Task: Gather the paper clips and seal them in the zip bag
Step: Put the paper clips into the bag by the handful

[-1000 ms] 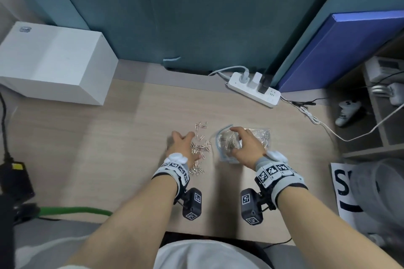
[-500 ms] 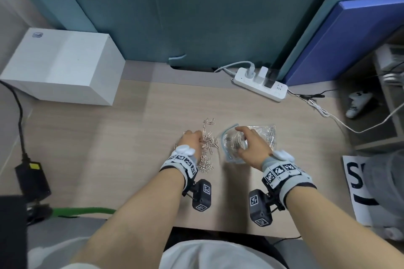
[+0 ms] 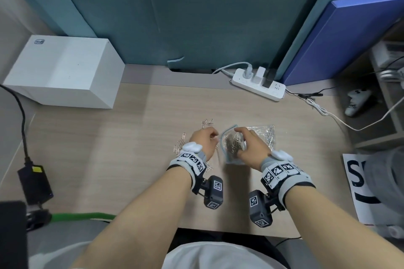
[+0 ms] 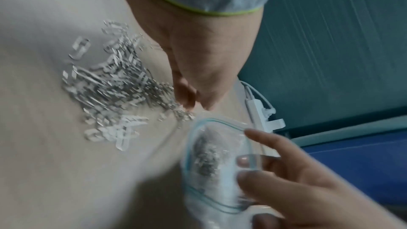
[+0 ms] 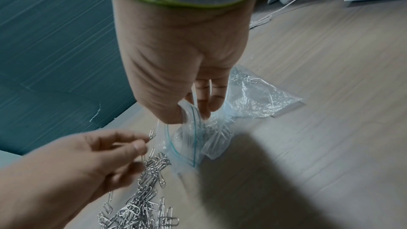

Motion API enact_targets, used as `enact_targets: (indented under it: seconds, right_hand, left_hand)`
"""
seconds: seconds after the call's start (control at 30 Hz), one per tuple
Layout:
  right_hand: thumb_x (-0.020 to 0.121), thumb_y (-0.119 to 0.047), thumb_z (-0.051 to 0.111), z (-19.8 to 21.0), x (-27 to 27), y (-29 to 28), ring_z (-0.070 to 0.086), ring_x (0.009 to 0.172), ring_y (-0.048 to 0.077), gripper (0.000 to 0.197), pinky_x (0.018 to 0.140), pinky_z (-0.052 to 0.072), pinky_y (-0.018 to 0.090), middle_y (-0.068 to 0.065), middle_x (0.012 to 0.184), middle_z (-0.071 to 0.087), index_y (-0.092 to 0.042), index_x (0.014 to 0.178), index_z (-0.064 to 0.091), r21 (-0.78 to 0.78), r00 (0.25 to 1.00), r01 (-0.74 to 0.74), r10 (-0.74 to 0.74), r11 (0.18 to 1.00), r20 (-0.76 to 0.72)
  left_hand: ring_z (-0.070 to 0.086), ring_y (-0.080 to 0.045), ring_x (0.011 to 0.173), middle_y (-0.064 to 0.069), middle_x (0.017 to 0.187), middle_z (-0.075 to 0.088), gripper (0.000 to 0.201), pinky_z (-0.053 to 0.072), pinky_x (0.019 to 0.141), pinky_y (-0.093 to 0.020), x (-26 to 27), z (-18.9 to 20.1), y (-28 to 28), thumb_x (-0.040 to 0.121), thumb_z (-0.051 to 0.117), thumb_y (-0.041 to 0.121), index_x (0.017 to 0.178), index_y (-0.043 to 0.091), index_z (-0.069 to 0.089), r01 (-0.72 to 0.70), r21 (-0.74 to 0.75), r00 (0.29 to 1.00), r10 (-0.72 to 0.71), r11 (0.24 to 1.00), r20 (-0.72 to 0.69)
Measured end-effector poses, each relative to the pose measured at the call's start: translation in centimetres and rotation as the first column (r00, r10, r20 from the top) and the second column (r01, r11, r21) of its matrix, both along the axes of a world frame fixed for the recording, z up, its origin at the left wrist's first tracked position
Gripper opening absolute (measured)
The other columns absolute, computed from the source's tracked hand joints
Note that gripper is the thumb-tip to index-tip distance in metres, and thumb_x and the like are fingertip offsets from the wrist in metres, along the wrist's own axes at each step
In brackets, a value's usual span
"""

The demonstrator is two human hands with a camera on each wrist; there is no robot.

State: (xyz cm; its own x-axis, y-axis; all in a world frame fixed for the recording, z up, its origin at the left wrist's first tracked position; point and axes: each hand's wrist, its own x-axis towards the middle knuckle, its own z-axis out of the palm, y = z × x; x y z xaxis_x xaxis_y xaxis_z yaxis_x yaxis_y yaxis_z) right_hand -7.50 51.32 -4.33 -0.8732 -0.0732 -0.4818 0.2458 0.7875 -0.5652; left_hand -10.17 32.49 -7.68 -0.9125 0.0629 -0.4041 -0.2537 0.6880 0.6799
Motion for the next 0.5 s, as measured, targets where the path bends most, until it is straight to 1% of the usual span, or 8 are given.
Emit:
enact_targets:
  seconds: [0.03, 0.07, 0.1, 0.17, 0.23, 0.3, 0.4, 0.5]
  right_hand:
    - [0.076, -0.008, 0.063, 0.0, 0.0, 0.0, 0.062, 0.105, 0.028, 0.076, 0.092, 0.052, 0.043, 0.001, 0.137, 0.049, -0.038, 0.143, 0.041, 0.004, 1.000, 0.000, 0.000, 1.000, 0.000]
    - [0.077, -0.009, 0.064, 0.0, 0.0, 0.1, 0.062, 0.105, 0.028, 0.076, 0.092, 0.052, 0.043, 0.001, 0.137, 0.049, -0.037, 0.143, 0.041, 0.007, 1.000, -0.002, 0.002, 1.000, -0.001]
    - [0.078, -0.010, 0.065, -0.1, 0.0, 0.2, 0.061, 0.106, 0.027, 0.075, 0.093, 0.051, 0.043, 0.001, 0.137, 0.049, -0.037, 0.143, 0.041, 0.008, 1.000, -0.004, 0.004, 1.000, -0.001]
    - [0.079, -0.011, 0.067, -0.1, 0.0, 0.3, 0.060, 0.108, 0.027, 0.074, 0.093, 0.050, 0.042, 0.001, 0.137, 0.049, -0.036, 0.144, 0.040, 0.008, 1.000, -0.011, 0.011, 1.000, -0.001]
    - [0.079, -0.011, 0.066, -0.1, -0.1, 0.4, 0.060, 0.108, 0.027, 0.075, 0.092, 0.050, 0.041, 0.001, 0.137, 0.048, -0.035, 0.145, 0.040, 0.008, 1.000, -0.014, 0.014, 1.000, -0.001]
    - [0.079, -0.011, 0.066, -0.2, -0.1, 0.4, 0.060, 0.105, 0.026, 0.074, 0.090, 0.050, 0.040, 0.001, 0.135, 0.049, -0.035, 0.144, 0.040, 0.013, 1.000, -0.014, 0.014, 1.000, -0.001]
    - [0.079, -0.011, 0.065, -0.2, -0.1, 0.4, 0.059, 0.105, 0.025, 0.074, 0.090, 0.050, 0.039, 0.001, 0.135, 0.049, -0.035, 0.144, 0.040, 0.010, 1.000, -0.010, 0.010, 1.000, 0.001]
    - [0.080, -0.011, 0.066, -0.4, -0.2, 0.3, 0.059, 0.103, 0.025, 0.073, 0.089, 0.049, 0.037, 0.002, 0.135, 0.049, -0.034, 0.145, 0.040, 0.005, 1.000, -0.008, 0.008, 1.000, 0.010]
  left_hand:
    - [0.066, -0.024, 0.096, 0.001, 0.117, 0.060, 0.024, 0.057, 0.084, -0.033, 0.2, -0.2, -1.1, 0.090, 0.070, 0.034, 0.114, 0.030, 0.066, 0.043, -0.150, 0.999, -0.045, 0.988, -0.007]
    - [0.061, -0.028, 0.101, -0.003, 0.124, 0.049, 0.040, 0.056, 0.086, -0.036, 0.6, -0.2, -2.0, 0.087, 0.073, 0.039, 0.123, 0.031, 0.059, 0.073, -0.260, 0.997, -0.072, 0.963, 0.012]
    - [0.056, -0.031, 0.106, -0.005, 0.126, 0.040, 0.057, 0.056, 0.088, -0.039, 1.0, -0.3, -2.8, 0.081, 0.077, 0.044, 0.131, 0.032, 0.051, 0.099, -0.325, 0.995, -0.090, 0.940, 0.043]
    - [0.049, -0.035, 0.115, -0.007, 0.126, 0.029, 0.085, 0.057, 0.090, -0.044, 2.0, -0.5, -3.8, 0.068, 0.085, 0.052, 0.138, 0.038, 0.038, 0.165, -0.370, 0.984, -0.127, 0.914, 0.125]
    - [0.044, -0.036, 0.120, -0.005, 0.125, 0.025, 0.098, 0.058, 0.091, -0.047, 2.6, -1.3, -4.3, 0.060, 0.091, 0.054, 0.138, 0.042, 0.033, 0.210, -0.369, 0.973, -0.156, 0.905, 0.171]
    - [0.045, -0.033, 0.113, -0.005, 0.124, 0.025, 0.093, 0.058, 0.092, -0.045, 2.9, -1.9, -4.3, 0.062, 0.091, 0.052, 0.136, 0.041, 0.036, 0.212, -0.345, 0.974, -0.170, 0.914, 0.148]
    - [0.057, -0.029, 0.091, -0.006, 0.121, 0.034, 0.061, 0.059, 0.083, -0.040, 2.5, -2.0, -3.8, 0.080, 0.084, 0.040, 0.127, 0.032, 0.045, 0.222, -0.329, 0.975, -0.201, 0.918, 0.097]
    - [0.060, -0.032, 0.081, -0.009, 0.117, 0.044, 0.032, 0.060, 0.078, -0.045, 1.9, -2.6, -3.6, 0.093, 0.070, 0.028, 0.116, 0.027, 0.047, 0.252, -0.337, 0.968, -0.232, 0.907, 0.097]
